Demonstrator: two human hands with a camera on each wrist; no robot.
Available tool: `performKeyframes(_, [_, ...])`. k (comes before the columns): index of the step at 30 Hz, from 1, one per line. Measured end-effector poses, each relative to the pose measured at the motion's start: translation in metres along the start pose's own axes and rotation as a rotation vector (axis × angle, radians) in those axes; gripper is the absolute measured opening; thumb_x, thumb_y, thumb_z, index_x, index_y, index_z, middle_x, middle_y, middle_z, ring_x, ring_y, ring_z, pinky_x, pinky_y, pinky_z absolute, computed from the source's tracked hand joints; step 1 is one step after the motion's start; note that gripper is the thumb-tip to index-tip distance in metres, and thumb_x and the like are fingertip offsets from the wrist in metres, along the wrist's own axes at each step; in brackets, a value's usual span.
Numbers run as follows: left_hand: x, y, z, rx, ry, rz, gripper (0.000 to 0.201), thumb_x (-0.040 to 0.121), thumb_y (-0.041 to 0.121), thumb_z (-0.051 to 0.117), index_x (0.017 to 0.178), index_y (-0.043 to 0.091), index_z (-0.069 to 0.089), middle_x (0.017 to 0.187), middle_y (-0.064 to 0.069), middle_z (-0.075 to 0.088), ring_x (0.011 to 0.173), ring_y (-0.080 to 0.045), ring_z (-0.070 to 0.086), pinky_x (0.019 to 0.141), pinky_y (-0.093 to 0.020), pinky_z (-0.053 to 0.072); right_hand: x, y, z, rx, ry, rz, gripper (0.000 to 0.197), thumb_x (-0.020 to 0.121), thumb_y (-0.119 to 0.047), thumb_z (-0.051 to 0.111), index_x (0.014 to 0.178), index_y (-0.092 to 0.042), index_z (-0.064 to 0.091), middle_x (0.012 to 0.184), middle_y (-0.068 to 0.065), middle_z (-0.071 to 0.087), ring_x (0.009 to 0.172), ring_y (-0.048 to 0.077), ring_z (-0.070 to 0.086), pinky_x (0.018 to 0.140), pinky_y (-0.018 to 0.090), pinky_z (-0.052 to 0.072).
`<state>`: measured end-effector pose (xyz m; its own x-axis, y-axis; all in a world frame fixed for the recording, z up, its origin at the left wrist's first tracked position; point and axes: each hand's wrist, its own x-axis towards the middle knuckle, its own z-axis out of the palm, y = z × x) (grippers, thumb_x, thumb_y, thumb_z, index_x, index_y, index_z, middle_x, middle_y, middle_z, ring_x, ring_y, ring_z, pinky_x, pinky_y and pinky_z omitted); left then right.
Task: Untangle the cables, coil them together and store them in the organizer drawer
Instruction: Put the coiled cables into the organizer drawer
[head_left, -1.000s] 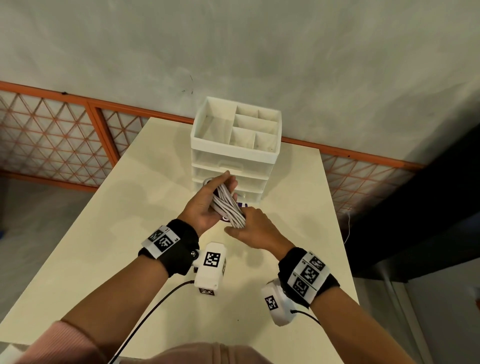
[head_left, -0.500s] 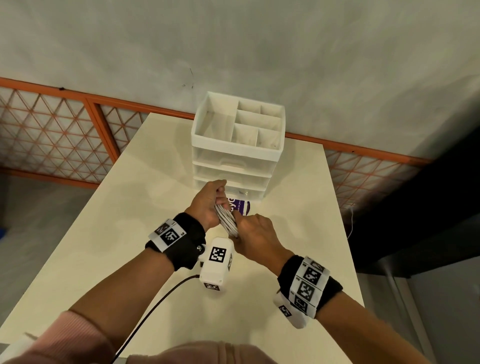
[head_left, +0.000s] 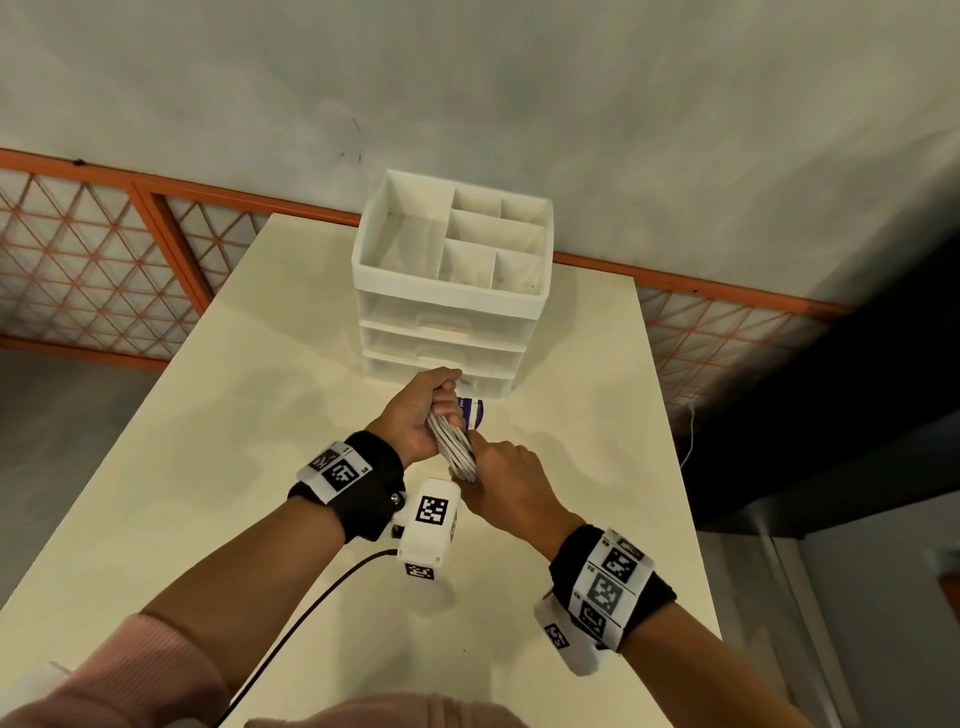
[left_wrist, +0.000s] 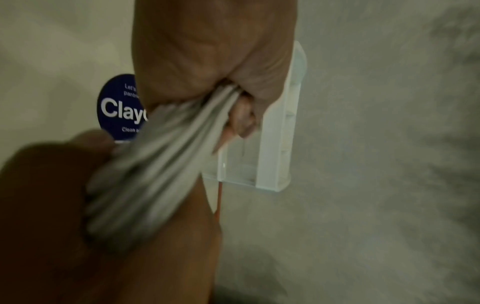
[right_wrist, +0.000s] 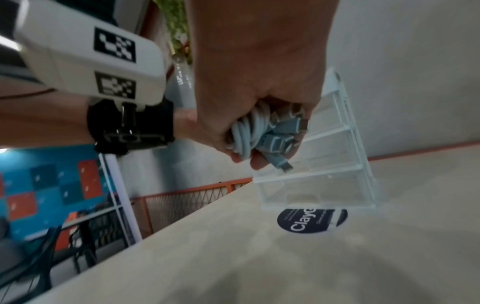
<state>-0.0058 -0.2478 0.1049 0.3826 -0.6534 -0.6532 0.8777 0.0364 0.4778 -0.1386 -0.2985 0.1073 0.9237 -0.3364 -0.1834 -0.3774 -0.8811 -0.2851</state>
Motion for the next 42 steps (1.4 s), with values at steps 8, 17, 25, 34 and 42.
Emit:
performKeyframes(8, [0.031, 0.015, -0.005, -0.012, 0.008, 0.130, 0.070, 0.083, 0.056, 0.058, 0.136, 0.012, 0.043, 0.098, -0.005, 0.054, 0.089, -0.020, 0.057, 0.075, -0.034, 0.050, 0.012, 0.044, -0.001, 0.711, -0.084, 0.210, 0.010, 0.085, -0.020, 0.062, 0.079, -0.016, 0.055, 0.063, 0.001, 0.061, 0.057, 0.015, 0.061, 0.063, 0.028, 0.048])
performKeyframes(17, [0.062, 0.019, -0.011, -0.045, 0.097, 0.252, 0.062, 0.096, 0.040, 0.043, 0.141, -0.003, 0.034, 0.125, -0.010, 0.056, 0.110, -0.018, 0.057, 0.101, -0.027, 0.042, 0.014, 0.066, 0.001, 0.728, -0.072, 0.197, 0.018, 0.086, -0.020, 0.064, 0.099, -0.014, 0.054, 0.072, -0.001, 0.064, 0.060, 0.014, 0.064, 0.066, 0.029, 0.051])
performKeyframes(25, [0.041, -0.022, -0.027, 0.107, 0.143, 0.277, 0.056, 0.099, 0.042, 0.035, 0.129, -0.004, 0.044, 0.119, -0.009, 0.054, 0.092, -0.012, 0.060, 0.075, -0.022, 0.048, 0.018, 0.065, -0.031, 0.647, -0.064, 0.067, 0.029, 0.088, -0.021, 0.061, 0.116, -0.020, 0.053, 0.083, 0.010, 0.069, 0.065, 0.020, 0.068, 0.070, 0.039, 0.056])
performKeyframes(34, [0.014, -0.044, -0.052, 0.065, 0.106, 0.259, 0.035, 0.099, 0.035, 0.037, 0.089, 0.005, 0.054, 0.088, -0.004, 0.059, 0.082, -0.012, 0.065, 0.065, -0.015, 0.054, 0.091, 0.020, -0.067, 0.189, -0.223, -0.196, 0.047, 0.090, -0.020, 0.058, 0.134, -0.016, 0.044, 0.111, 0.010, 0.064, 0.089, 0.027, 0.063, 0.073, 0.032, 0.052])
performKeyframes(42, [0.004, -0.041, -0.054, 0.039, 0.079, 0.257, 0.036, 0.100, 0.030, 0.038, 0.080, 0.004, 0.052, 0.081, -0.005, 0.053, 0.087, -0.016, 0.061, 0.077, -0.023, 0.046, 0.134, 0.013, -0.032, -0.030, -0.414, -0.083, 0.036, 0.088, -0.026, 0.054, 0.123, -0.016, 0.054, 0.110, 0.012, 0.066, 0.083, 0.024, 0.057, 0.072, 0.029, 0.043])
